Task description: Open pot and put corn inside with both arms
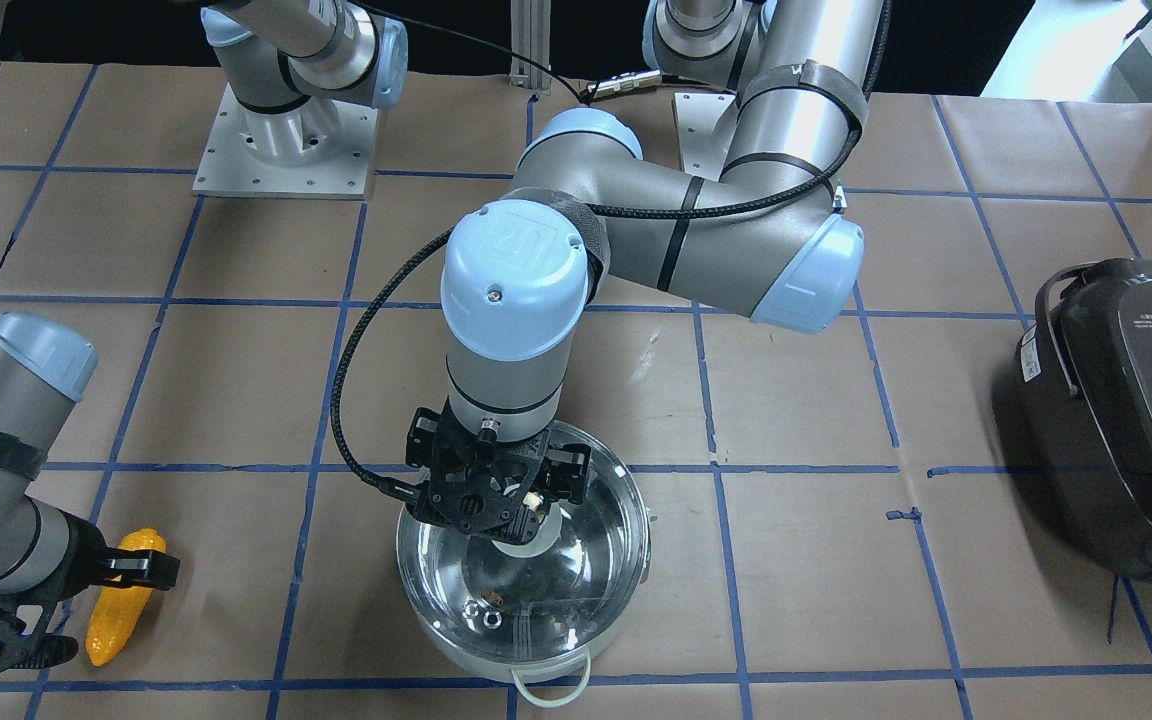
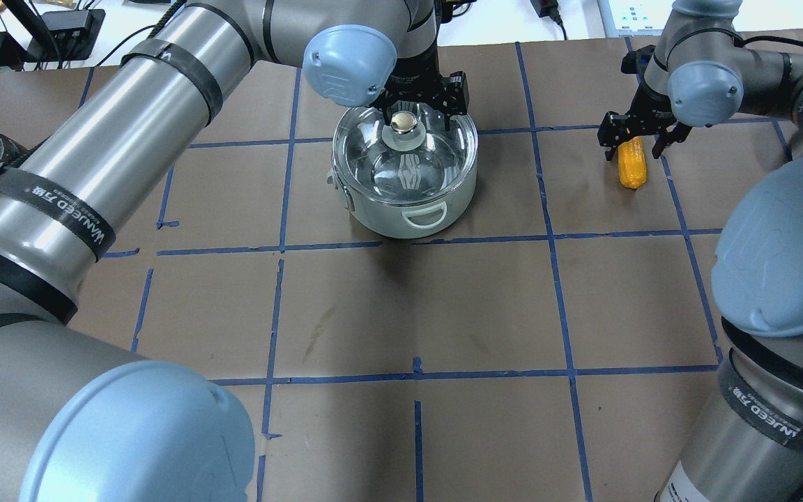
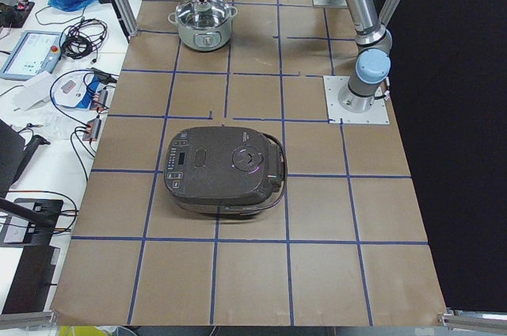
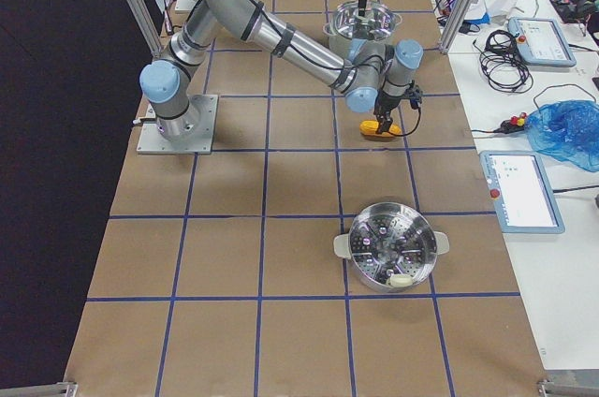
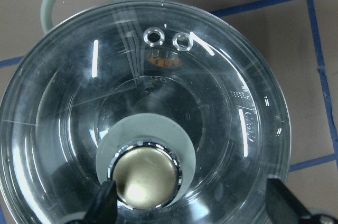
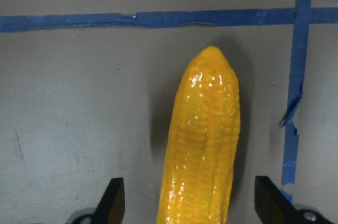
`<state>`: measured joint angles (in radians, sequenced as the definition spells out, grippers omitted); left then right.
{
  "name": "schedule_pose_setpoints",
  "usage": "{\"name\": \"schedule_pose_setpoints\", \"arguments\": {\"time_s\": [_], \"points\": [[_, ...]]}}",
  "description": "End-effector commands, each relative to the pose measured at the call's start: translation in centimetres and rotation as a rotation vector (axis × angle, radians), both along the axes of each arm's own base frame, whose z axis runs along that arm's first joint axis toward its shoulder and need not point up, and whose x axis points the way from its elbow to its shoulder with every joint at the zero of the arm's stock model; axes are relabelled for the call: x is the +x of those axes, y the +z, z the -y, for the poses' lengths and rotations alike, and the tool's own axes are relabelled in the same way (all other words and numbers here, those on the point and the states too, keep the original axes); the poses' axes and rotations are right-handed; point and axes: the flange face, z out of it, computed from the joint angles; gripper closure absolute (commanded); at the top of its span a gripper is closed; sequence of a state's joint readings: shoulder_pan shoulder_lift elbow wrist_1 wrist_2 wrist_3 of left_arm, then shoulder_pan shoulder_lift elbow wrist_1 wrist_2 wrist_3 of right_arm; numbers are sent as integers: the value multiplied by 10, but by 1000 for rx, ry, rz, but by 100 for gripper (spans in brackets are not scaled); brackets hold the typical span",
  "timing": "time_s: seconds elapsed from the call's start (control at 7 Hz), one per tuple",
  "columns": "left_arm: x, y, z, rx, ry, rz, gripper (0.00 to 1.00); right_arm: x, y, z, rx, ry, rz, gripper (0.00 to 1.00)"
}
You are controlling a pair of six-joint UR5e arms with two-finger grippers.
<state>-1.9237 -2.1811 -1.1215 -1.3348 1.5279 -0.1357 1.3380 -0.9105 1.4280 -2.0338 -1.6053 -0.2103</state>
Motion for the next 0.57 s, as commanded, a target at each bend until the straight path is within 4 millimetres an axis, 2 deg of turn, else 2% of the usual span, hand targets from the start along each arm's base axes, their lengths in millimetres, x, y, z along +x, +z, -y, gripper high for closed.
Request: {"name": "schedule_pose_setpoints", "arguments": {"time_s": [0.0, 0.14, 0.43], "points": [[0, -5, -1, 9, -11, 17, 0, -6, -20, 1, 10, -2, 1, 18], [3, -4, 0, -2, -28, 47, 0, -7, -23, 1, 13, -5, 1, 36], [6, -5, 1, -3, -34, 49, 0, -8, -13, 5, -4, -17, -2, 82]]}}
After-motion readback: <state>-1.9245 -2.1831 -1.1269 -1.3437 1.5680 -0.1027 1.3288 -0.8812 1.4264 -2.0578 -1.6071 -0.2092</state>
